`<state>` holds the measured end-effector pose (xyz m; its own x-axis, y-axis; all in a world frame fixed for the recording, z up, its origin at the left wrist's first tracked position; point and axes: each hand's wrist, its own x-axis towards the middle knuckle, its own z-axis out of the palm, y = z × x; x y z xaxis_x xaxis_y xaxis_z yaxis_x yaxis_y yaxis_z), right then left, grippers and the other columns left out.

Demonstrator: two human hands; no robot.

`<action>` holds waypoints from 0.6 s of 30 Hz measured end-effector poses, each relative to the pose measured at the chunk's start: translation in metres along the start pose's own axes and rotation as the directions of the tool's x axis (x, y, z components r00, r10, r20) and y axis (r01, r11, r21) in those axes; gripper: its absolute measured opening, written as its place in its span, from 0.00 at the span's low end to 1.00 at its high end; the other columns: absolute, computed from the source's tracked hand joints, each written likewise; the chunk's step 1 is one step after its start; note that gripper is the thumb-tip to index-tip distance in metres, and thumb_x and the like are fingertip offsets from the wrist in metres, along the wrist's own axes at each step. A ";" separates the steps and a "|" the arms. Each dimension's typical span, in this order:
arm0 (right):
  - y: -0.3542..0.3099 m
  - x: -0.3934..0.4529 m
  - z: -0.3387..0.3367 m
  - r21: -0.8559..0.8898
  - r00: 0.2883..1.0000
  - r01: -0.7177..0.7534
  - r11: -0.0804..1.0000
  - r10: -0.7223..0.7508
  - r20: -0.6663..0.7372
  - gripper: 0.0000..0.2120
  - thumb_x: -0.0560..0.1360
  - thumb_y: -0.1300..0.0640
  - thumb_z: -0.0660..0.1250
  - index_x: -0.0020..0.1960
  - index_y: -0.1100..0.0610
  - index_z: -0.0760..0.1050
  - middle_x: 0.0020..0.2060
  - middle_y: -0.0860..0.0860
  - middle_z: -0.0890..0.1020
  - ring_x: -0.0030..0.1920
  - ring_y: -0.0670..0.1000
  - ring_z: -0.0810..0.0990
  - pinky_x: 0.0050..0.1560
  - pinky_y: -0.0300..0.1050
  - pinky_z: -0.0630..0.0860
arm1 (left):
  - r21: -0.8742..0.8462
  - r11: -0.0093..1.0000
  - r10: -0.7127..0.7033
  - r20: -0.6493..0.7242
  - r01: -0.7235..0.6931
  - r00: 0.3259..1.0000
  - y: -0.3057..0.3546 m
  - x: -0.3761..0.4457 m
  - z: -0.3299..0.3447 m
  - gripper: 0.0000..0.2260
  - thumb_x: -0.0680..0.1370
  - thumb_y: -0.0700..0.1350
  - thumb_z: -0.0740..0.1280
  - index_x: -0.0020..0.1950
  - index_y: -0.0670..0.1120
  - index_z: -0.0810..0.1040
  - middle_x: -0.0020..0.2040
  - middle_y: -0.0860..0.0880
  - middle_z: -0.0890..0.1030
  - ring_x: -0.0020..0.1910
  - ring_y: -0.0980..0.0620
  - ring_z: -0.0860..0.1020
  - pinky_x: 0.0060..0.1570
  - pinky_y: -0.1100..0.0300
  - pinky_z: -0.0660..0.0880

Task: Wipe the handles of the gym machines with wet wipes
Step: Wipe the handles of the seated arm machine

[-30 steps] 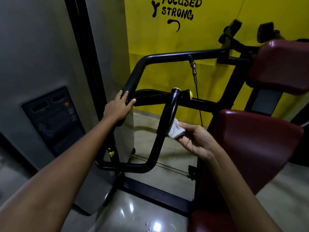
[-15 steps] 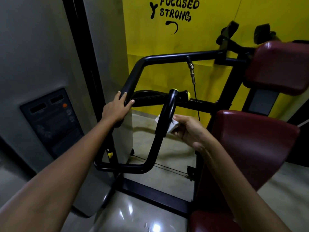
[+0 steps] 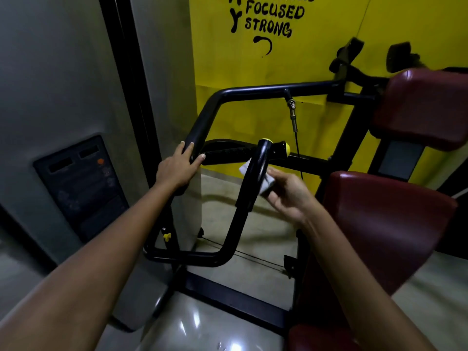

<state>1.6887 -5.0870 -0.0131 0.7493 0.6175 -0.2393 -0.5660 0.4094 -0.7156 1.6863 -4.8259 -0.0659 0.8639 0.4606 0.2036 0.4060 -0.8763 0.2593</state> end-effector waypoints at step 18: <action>0.092 -0.033 -0.035 -0.782 0.449 0.598 -0.177 -0.734 0.510 0.23 0.71 0.71 0.63 0.65 0.63 0.69 0.64 0.56 0.72 0.66 0.50 0.71 0.65 0.41 0.69 | 0.010 1.000 0.003 -0.007 -0.003 1.000 -0.001 0.000 0.000 0.29 0.80 0.64 0.47 0.77 0.53 0.54 0.78 0.48 0.53 0.66 0.38 0.70 0.56 0.49 0.70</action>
<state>1.6243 -5.0936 -0.0941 0.5763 0.3188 0.7525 0.8172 -0.2281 -0.5292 1.6857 -4.8249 -0.0664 0.8632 0.4587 0.2110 0.4063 -0.8792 0.2489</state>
